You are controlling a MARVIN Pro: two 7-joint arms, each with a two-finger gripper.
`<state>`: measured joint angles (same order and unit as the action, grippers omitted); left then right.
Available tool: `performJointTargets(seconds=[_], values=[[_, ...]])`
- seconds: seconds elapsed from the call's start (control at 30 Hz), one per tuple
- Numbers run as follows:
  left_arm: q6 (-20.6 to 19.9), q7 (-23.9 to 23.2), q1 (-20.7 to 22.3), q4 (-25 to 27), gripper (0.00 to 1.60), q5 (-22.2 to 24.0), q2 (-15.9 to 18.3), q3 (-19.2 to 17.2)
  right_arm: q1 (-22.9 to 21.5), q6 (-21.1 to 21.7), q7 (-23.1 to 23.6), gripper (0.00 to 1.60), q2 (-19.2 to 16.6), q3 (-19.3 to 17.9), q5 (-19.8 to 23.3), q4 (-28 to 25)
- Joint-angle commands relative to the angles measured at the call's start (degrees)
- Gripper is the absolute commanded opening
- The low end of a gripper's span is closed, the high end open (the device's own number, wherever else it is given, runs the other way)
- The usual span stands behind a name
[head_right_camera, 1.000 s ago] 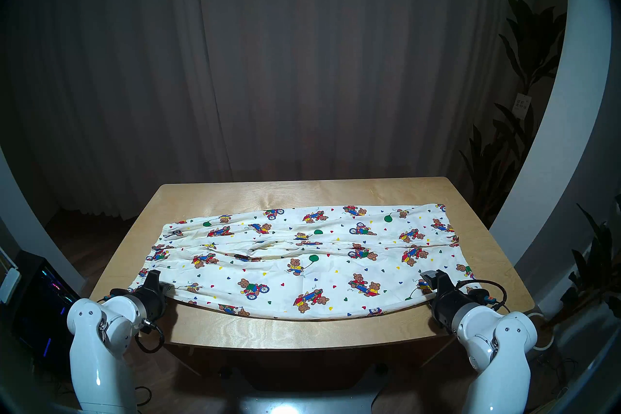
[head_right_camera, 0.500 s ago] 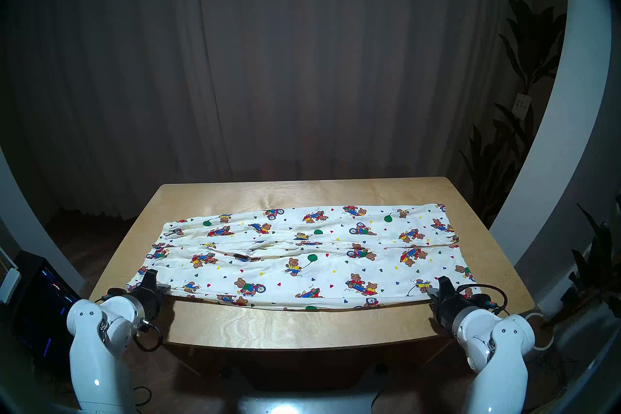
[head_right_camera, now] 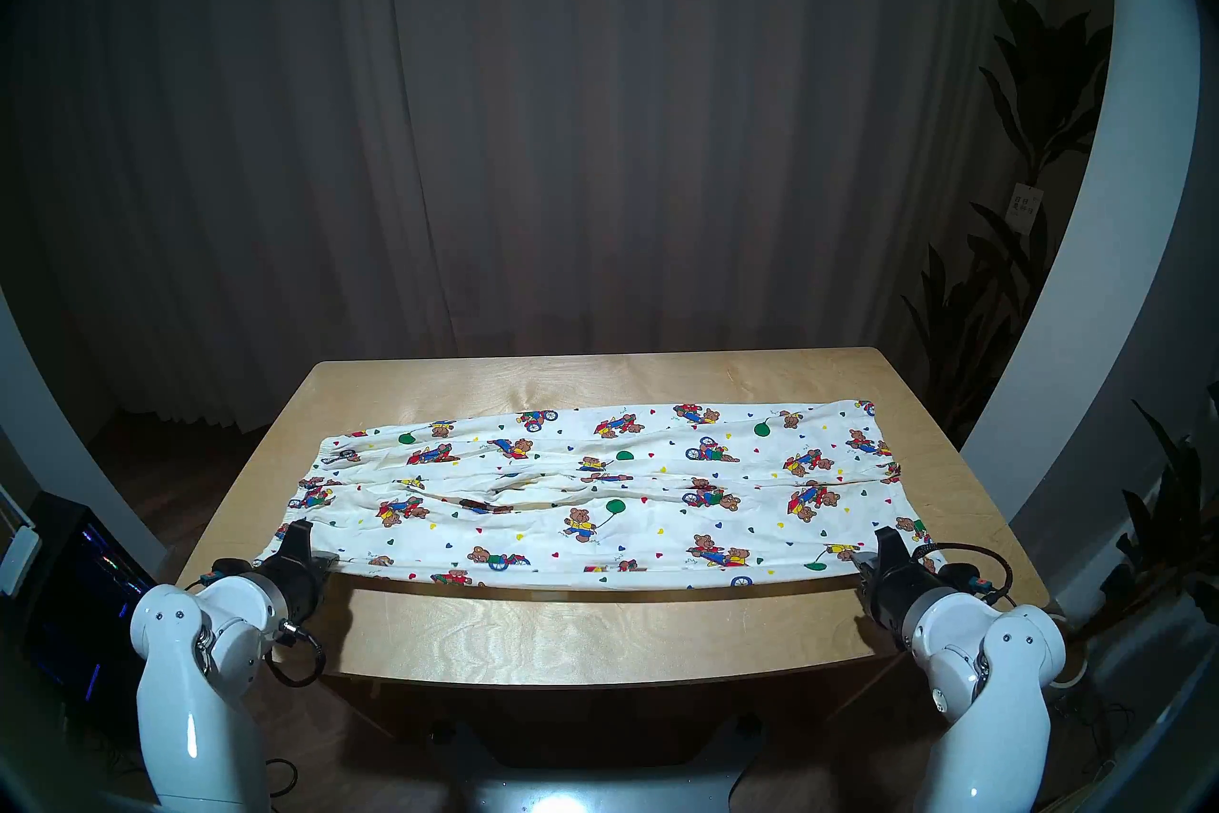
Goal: Fold the pants in half lengthwise, then in half again, and set them down flat
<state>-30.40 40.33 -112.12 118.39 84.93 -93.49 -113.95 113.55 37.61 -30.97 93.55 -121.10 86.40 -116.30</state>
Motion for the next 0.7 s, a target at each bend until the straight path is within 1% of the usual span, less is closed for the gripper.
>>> performJointTargets(seconds=[0.0, 0.07, 0.1, 0.13, 0.2, 0.23, 0.37, 0.43, 0.47, 0.67], values=[[0.6, -1.1, 2.8, 4.6, 0.00, 0.5, 0.8, -0.7, -3.8, -0.3, 0.0, 0.00, -1.5, -2.1, 2.5, -2.1], [0.4, -0.7, 3.6, 4.9, 0.00, 0.1, 1.2, -0.2, -4.8, -0.2, -0.2, 0.00, -2.1, -2.1, 2.8, -1.7], [0.2, -0.7, 4.0, 4.8, 0.06, 0.2, 1.3, 0.0, -5.4, -0.3, -0.4, 0.00, -2.3, -2.1, 3.1, -1.5], [-0.1, -0.3, 4.6, 4.6, 0.07, -0.3, 1.9, 0.5, -6.1, -0.4, -0.5, 0.00, -2.5, -2.0, 3.2, -1.2], [-0.3, -0.1, 5.8, 4.0, 0.07, -0.7, 2.5, 1.2, -7.6, -1.0, -1.1, 0.00, -2.5, -2.0, 4.0, -0.7], [-0.3, 0.0, 6.4, 3.7, 0.01, -0.9, 2.7, 1.5, -8.3, -1.2, -1.3, 0.00, -2.4, -2.0, 4.4, -0.6], [-0.2, 0.1, 9.3, 2.4, 0.00, -1.2, 3.7, 2.4, -10.5, -1.5, -2.2, 0.00, -3.4, -2.0, 4.7, 0.0], [-0.4, 0.2, 10.9, 1.6, 0.00, -1.8, 4.7, 3.0, -11.1, -1.3, -2.4, 0.00, -3.9, -1.9, 4.7, 0.4], [0.2, -0.4, 10.8, 1.5, 0.00, -1.6, 5.4, 3.5, -11.5, -1.4, -2.6, 0.00, -3.9, -1.7, 4.8, 0.7], [-0.2, -0.1, 14.9, -1.8, 0.00, -2.6, 8.8, 5.6, -13.7, -1.4, -3.3, 0.00, -4.6, -0.4, 4.6, 1.6]])
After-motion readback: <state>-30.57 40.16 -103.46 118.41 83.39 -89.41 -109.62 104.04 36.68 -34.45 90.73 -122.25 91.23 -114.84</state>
